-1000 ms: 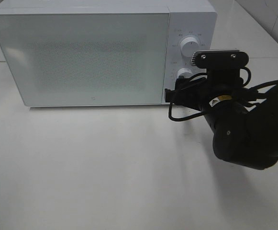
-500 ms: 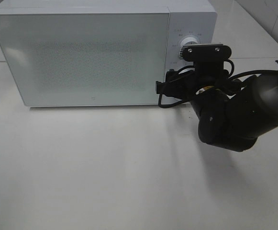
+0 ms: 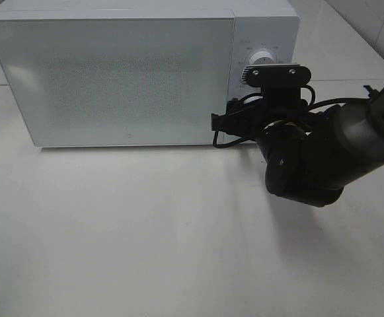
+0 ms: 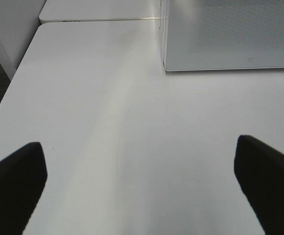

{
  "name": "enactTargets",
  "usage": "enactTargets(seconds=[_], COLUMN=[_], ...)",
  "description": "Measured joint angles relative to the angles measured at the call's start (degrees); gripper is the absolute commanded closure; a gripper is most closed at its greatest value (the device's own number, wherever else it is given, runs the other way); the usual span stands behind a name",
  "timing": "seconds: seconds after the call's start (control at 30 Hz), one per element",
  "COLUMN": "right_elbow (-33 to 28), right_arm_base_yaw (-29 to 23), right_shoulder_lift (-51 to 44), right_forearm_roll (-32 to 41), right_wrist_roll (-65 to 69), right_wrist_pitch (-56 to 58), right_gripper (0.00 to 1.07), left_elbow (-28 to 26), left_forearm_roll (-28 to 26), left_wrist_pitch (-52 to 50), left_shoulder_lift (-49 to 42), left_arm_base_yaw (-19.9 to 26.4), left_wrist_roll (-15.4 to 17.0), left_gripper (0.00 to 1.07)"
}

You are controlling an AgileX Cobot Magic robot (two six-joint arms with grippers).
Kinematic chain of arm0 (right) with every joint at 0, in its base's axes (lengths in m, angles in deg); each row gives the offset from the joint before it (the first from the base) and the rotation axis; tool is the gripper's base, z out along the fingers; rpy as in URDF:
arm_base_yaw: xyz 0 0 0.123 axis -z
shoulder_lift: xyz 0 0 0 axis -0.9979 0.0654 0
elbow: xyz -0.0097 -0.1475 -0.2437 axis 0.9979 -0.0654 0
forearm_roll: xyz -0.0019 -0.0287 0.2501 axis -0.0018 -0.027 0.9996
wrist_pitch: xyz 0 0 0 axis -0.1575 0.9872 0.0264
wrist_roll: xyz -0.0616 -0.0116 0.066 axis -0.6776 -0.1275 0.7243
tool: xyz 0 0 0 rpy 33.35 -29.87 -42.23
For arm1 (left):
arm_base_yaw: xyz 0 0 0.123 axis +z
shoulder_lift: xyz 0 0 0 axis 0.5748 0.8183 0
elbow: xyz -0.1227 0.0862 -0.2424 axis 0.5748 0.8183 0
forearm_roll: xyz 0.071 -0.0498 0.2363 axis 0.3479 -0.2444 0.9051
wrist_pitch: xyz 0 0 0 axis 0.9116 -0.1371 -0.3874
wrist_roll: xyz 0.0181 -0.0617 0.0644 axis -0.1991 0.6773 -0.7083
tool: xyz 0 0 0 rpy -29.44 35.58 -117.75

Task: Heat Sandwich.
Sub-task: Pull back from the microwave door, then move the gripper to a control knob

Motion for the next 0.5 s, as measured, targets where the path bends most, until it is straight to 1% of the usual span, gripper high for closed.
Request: enactTargets(seconds=[0.03,0.07,0.17,0.2,0.23,0.3,0.37,0.5], right_elbow=[0.0,0.0,0.0,0.0,0.0,0.0,0.0,0.0], right_arm_base_yaw=[0.0,0.0,0.0,0.0,0.0,-0.1,-0.1,-0.1], right_shoulder_lift=[0.0,0.0,0.0,0.0,0.0,0.0,0.0,0.0], right_forearm_roll=[0.6,0.6,0.7,0.3,0.3,0.3,0.3,0.3], right_wrist_roll=[0.0,0.0,0.0,0.0,0.0,0.0,0.0,0.0], right_wrist_pitch=[-0.4,-0.4,-0.5,-0.6,-0.6,-0.6,-0.7,-0.7], right_gripper=[0.51,0.51,0.67,0.8,0.8,0.91,0.98,0.99], left_elbow=[0.0,0.0,0.0,0.0,0.0,0.0,0.0,0.0], left_forearm_roll=[0.0,0.0,0.0,0.0,0.0,0.0,0.0,0.0], left_wrist_pitch=[0.0,0.0,0.0,0.0,0.0,0.0,0.0,0.0], left_shoulder_lift=[0.0,0.0,0.0,0.0,0.0,0.0,0.0,0.0], left_arm_base_yaw=[0.0,0.0,0.0,0.0,0.0,0.0,0.0,0.0], left_wrist_roll=[0.0,0.0,0.0,0.0,0.0,0.0,0.0,0.0], left_gripper=[0.05,0.05,0.05,0.05,0.05,0.05,0.05,0.05])
